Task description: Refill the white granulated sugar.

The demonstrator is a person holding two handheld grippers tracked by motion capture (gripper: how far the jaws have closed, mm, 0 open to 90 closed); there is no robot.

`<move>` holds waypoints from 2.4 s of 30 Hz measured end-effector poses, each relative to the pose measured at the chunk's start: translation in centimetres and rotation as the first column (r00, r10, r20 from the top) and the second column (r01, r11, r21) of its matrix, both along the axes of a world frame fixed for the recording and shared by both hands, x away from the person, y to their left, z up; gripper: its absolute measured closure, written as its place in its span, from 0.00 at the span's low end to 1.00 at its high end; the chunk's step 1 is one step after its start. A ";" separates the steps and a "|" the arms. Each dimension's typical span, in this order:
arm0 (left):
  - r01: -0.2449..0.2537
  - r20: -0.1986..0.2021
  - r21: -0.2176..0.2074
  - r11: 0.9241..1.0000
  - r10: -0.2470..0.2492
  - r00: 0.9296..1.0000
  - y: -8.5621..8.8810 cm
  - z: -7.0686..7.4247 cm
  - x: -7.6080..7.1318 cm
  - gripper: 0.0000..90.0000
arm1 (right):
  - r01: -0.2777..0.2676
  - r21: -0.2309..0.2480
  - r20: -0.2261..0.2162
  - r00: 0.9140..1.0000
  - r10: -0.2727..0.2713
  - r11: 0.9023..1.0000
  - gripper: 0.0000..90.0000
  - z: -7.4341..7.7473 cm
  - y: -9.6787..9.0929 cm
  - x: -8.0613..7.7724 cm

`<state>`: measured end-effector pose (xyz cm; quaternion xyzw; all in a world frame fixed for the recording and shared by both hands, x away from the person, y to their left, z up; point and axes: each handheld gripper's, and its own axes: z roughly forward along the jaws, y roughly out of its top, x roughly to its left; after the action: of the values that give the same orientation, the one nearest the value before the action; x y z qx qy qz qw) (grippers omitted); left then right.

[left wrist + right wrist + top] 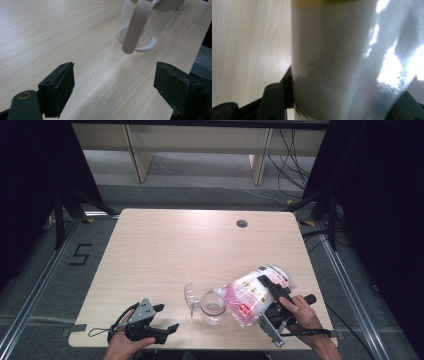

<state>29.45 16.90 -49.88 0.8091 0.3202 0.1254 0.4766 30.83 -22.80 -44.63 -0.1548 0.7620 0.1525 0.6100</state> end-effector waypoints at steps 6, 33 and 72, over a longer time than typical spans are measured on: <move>0.002 -0.003 0.012 1.000 -0.002 1.000 0.1 0.0 0.0 0.18 | -0.007 -0.041 0.030 1.000 0.008 0.999 0.51 0.3 0.1 -0.2; -0.016 -0.022 -0.010 1.000 0.016 1.000 0.0 -0.2 -0.1 0.18 | -0.011 -0.191 0.110 0.993 0.033 0.982 0.51 -0.2 1.2 -0.7; -0.017 -0.026 -0.008 1.000 0.017 1.000 0.0 -0.3 -0.2 0.18 | 0.016 -0.303 0.168 0.985 0.036 0.953 0.54 0.1 1.8 -1.4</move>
<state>29.25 16.91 -50.14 0.8059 0.3339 0.1177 0.4746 29.48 -21.01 -44.50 -0.2629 0.7202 0.0232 0.6416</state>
